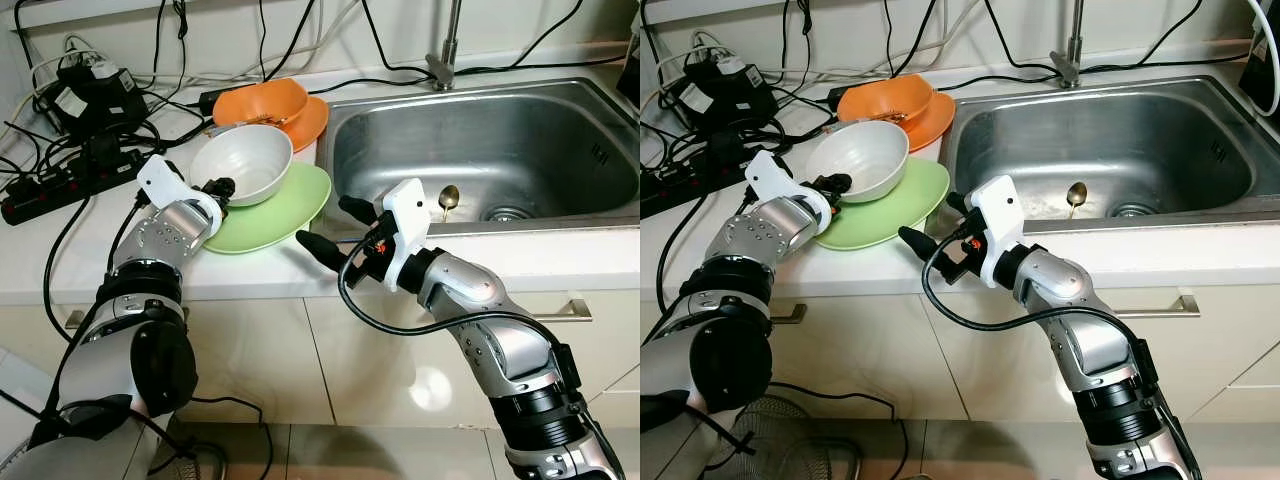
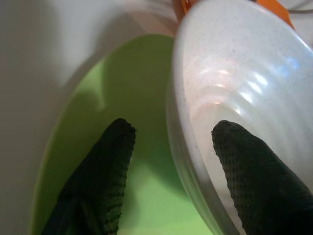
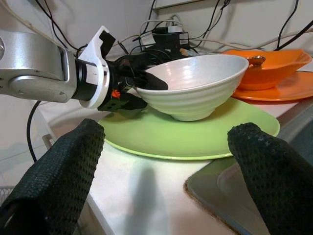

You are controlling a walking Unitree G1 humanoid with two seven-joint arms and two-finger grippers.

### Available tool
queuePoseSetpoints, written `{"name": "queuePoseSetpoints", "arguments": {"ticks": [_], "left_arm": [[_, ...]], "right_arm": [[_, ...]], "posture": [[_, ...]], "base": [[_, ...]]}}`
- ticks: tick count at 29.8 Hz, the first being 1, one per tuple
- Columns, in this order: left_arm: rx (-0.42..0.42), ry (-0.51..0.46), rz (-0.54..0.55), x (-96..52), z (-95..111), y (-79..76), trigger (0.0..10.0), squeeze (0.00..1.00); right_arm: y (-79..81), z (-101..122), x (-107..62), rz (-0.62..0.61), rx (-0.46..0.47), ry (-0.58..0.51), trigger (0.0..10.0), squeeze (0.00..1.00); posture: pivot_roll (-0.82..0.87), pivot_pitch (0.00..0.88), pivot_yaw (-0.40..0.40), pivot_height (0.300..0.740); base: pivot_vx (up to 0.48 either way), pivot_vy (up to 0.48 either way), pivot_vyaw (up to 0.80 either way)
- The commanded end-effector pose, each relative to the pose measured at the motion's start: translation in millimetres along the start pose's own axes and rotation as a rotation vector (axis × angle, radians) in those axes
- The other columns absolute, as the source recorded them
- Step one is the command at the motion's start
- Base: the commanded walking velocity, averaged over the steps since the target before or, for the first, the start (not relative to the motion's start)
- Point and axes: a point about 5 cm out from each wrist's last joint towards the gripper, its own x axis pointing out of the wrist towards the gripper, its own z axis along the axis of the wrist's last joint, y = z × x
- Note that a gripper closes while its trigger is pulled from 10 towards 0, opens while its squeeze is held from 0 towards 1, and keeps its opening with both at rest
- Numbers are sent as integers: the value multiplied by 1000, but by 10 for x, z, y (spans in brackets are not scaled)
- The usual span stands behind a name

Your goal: Kitchen organization

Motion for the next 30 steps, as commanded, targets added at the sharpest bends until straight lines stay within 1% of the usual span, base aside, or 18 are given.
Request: {"name": "queuePoseSetpoints", "arguments": {"ticks": [1,2,5,13,14,21,22,25,26,28,30], "left_arm": [[-17,-8,22,-4,53,19,0,0],[-32,-6,14,-6,58,-5,0,0],[-34,-8,2,-9,69,-37,0,0],[-34,-10,-6,-10,75,-43,0,0],[-36,-11,-14,-13,75,-52,0,0],[-40,-15,-25,-16,64,-74,0,0],[-32,-19,-29,-17,59,-78,0,0],[131,-73,-43,-33,70,-104,0,0],[156,-72,-59,-39,38,-131,0,0],[163,-67,-72,-44,6,-153,0,0],[189,-76,-89,-57,-84,-180,0,0]], "right_arm": [[48,5,21,20,-13,5,10000,0],[48,7,24,20,-14,3,10000,0],[49,8,30,20,-16,2,10000,0],[52,8,41,22,-16,2,10000,0],[65,-4,43,33,3,8,10000,0],[62,-24,40,25,16,21,10000,0],[50,-27,41,19,18,26,10000,0],[39,-41,39,14,26,40,10000,0],[38,-45,39,14,38,41,10000,0],[35,-47,40,13,50,41,10000,0],[20,-41,46,4,77,35,10000,0]], "posture": [[-103,0,194,740],[-102,0,193,740],[-100,0,193,740],[-100,0,195,740],[-99,0,196,740],[-99,0,193,740],[-99,0,193,740],[-99,0,190,740],[-98,0,190,740],[-98,0,190,740],[-97,0,191,740]], "base": [[0,0,0],[0,0,0],[0,0,0],[0,0,0],[0,0,0],[0,0,0],[0,0,0],[0,0,0],[0,0,0],[0,0,0],[0,0,0]]}}
